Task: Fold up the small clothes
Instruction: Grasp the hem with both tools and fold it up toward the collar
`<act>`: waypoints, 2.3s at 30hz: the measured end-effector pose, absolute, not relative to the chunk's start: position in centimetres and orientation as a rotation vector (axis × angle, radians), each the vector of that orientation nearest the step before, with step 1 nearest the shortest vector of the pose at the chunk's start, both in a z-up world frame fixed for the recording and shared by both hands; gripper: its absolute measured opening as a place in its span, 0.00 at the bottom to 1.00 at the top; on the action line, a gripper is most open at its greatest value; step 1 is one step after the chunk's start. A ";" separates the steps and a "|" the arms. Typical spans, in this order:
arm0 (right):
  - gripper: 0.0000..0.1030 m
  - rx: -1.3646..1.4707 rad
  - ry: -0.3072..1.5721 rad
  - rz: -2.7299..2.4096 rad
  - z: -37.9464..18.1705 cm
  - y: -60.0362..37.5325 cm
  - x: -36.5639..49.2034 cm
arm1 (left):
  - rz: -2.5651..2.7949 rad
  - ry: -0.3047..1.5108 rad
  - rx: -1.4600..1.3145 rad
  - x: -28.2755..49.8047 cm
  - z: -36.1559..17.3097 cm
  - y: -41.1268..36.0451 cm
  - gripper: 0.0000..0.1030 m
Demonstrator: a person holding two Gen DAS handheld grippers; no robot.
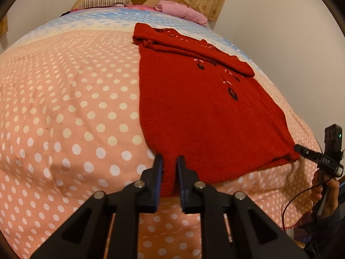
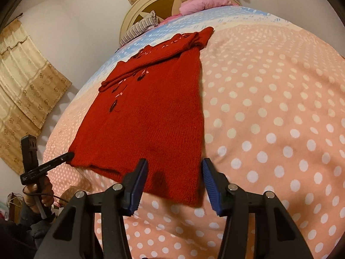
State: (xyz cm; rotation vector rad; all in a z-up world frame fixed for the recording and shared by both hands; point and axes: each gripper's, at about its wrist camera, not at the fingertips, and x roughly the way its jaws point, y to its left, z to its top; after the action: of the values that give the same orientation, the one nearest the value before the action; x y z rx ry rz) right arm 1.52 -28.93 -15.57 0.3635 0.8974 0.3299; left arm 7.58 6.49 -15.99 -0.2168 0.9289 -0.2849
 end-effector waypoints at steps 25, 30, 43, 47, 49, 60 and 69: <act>0.07 0.543 0.693 0.437 -10.8 -31.3 -0.1 | -0.411 0.819 -0.328 9.4 -11.7 9.0 0.07; 0.07 0.533 0.635 0.445 -7.6 -31.2 0.5 | -0.435 0.788 -0.344 10.8 -10.2 9.3 0.07; 0.07 0.528 0.541 0.436 -1.8 -31.3 5.9 | -0.453 0.715 -0.388 16.0 -6.3 10.1 0.07; 0.07 0.517 0.536 0.433 -0.8 -31.2 7.6 | -0.448 0.700 -0.398 17.7 -5.5 10.5 0.07; 0.07 0.515 0.536 0.430 -0.4 -31.2 8.6 | -0.441 0.699 -0.397 18.7 -5.4 10.5 0.07; 0.06 0.508 0.534 0.407 1.5 -31.3 14.2 | -0.413 0.670 -0.381 24.3 -3.2 10.5 0.07; 0.06 0.504 0.537 0.346 2.3 -31.8 21.1 | -0.376 0.667 -0.341 30.7 -1.5 9.5 0.07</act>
State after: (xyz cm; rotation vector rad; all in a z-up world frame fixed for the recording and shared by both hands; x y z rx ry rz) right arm 21.10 -31.79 2.33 0.5038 0.5368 0.3464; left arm 30.73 9.53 -1.53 -0.3412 0.6666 -0.3762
